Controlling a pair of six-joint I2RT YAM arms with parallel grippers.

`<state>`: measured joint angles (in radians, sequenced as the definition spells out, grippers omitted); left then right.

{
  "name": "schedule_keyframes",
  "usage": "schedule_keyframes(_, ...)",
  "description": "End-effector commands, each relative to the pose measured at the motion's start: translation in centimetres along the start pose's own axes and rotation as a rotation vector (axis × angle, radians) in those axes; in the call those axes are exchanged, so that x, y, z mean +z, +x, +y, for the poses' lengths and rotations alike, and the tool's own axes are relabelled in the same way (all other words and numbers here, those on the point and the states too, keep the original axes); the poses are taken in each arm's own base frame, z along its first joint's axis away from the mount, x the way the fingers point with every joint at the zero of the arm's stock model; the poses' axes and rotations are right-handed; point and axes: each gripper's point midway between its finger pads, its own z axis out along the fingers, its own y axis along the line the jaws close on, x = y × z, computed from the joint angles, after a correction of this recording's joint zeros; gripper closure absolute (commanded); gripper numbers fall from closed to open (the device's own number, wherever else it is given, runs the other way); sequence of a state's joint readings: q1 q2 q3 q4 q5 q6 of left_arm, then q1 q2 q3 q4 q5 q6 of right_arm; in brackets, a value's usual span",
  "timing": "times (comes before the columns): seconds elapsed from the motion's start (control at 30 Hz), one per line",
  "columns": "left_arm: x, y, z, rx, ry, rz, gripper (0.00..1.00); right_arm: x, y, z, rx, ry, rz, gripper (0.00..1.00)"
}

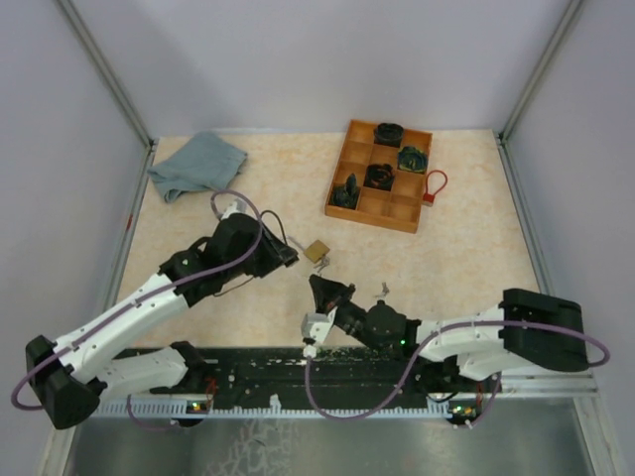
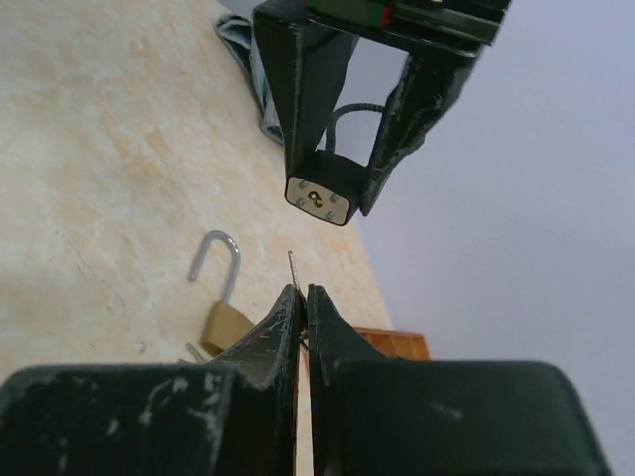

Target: Unlock with the key

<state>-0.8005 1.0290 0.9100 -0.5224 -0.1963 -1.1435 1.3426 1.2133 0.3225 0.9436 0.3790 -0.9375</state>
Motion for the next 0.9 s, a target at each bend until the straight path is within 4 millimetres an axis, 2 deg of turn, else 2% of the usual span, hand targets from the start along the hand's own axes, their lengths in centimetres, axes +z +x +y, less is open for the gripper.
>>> schedule_keyframes(0.0, -0.1, 1.0, 0.6, -0.063, -0.054, 0.059, 1.00, -0.2, -1.4, -3.3, -0.217, 0.192, -0.015, 1.00)
schedule_keyframes(0.27, 0.1, 1.5, 0.3, -0.147, -0.085, 0.088, 1.00, 0.1, -2.3, -4.0, -0.464, 0.327, 0.011, 1.00)
schedule_keyframes(0.33, 0.2, 1.5, 0.1, -0.140, -0.085, 0.091, 1.00, 0.6, -2.2, -3.5, -0.517, 0.318, 0.027, 1.00)
schedule_keyframes(0.37, 0.4, 1.6, 0.0, -0.139, -0.081, 0.098, 1.00, 0.9, -1.9, -2.7, -0.543, 0.299, 0.035, 1.00)
schedule_keyframes(0.5, 0.5, 1.8, -0.6, -0.156, -0.061, 0.111, 1.00, 1.6, -1.7, -1.9, -0.640, 0.293, 0.072, 1.00)
schedule_keyframes(0.87, 1.0, 1.4, -0.1, -0.195, -0.085, 0.078, 1.00, 2.2, -2.0, -1.5, -0.745, 0.287, 0.115, 1.00)
